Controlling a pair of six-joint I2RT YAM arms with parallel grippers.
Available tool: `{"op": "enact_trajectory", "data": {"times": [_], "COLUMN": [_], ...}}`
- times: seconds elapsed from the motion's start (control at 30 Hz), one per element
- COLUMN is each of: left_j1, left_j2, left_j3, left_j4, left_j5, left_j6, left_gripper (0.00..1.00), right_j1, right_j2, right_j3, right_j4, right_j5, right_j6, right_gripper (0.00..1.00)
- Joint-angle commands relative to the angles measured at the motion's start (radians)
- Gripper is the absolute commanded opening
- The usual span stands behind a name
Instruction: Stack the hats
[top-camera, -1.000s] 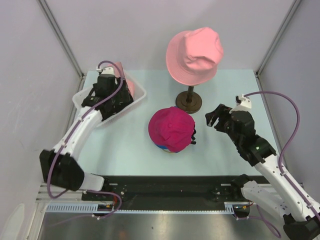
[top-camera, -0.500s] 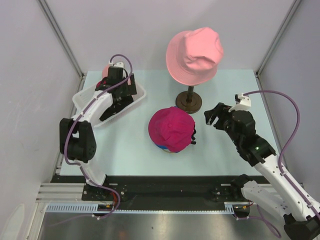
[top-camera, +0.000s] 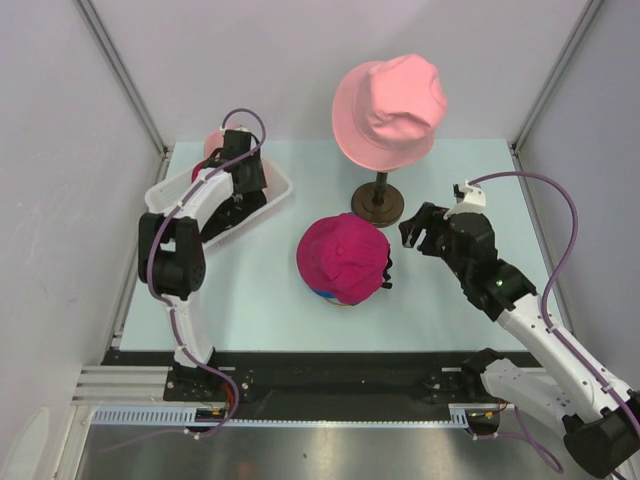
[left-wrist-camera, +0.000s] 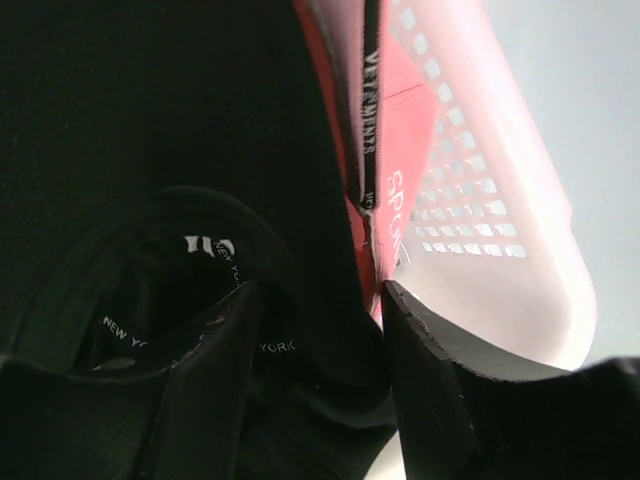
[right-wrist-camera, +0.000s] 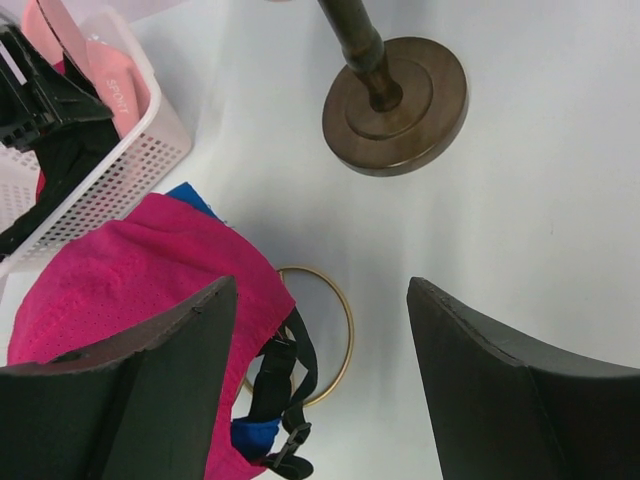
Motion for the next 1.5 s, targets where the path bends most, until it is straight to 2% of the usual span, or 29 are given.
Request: {"op": "enact_trajectory", "data": {"times": [0.0, 0.3, 0.33, 0.37, 0.47, 0.67, 1.03, 1.13, 1.27, 1.37, 1.4, 1.47], "left_j1": [0.009, 0.01, 0.01, 0.01, 0.013, 0.013, 0.013, 0.012, 0.009, 0.006, 0.006, 0.006], "left_j2": [-0.072, -0.152, -0.166, -0.178, -0.213, -0.294, -0.518, -0.607, -0.689, -0.704, -0.701, -0.707], "left_j3": [-0.04, -0.132, -0.146, -0.172, -0.185, -0.11, 0.003, -0.017, -0.027, -0.004, -0.002, -0.023], "left_j4": [0.013, 0.024, 0.039, 0.048, 0.07, 0.018, -0.022, 0.039, 0.159, 0.229, 0.27, 0.332], "left_j5": [-0.004, 0.01, 0.011, 0.008, 0.013, 0.014, 0.046, 0.123, 0.324, 0.554, 0.692, 0.845], "left_j6": [-0.039, -0.03, -0.027, -0.025, -0.016, -0.011, -0.039, -0.08, -0.129, -0.168, -0.182, -0.241], "left_gripper": [0.57, 0.49, 0.43, 0.3, 0.04, 0.02, 0.0, 0.0, 0.0, 0.0, 0.0, 0.0], "right_j1": [-0.006, -0.006, -0.007, -0.007, -0.007, -0.007, 0.006, 0.016, 0.061, 0.1, 0.126, 0.15], "right_j2": [-0.007, -0.03, -0.035, -0.043, -0.053, -0.057, -0.032, -0.023, 0.002, 0.023, 0.04, 0.049], "right_j3": [0.027, 0.005, 0.004, -0.001, -0.01, 0.015, 0.168, 0.218, 0.257, 0.271, 0.28, 0.285], "right_j4": [0.07, 0.068, 0.069, 0.068, 0.07, 0.063, -0.018, 0.017, 0.121, 0.192, 0.204, 0.246], "right_j5": [0.003, -0.011, -0.009, -0.009, -0.011, -0.006, 0.014, -0.018, -0.094, -0.12, -0.124, -0.161], "right_j6": [-0.018, -0.003, -0.001, 0.0, 0.007, 0.002, 0.036, 0.069, 0.149, 0.146, 0.131, 0.093], "right_gripper": [0.74, 0.74, 0.74, 0.74, 0.74, 0.73, 0.7, 0.7, 0.69, 0.69, 0.69, 0.69]}}
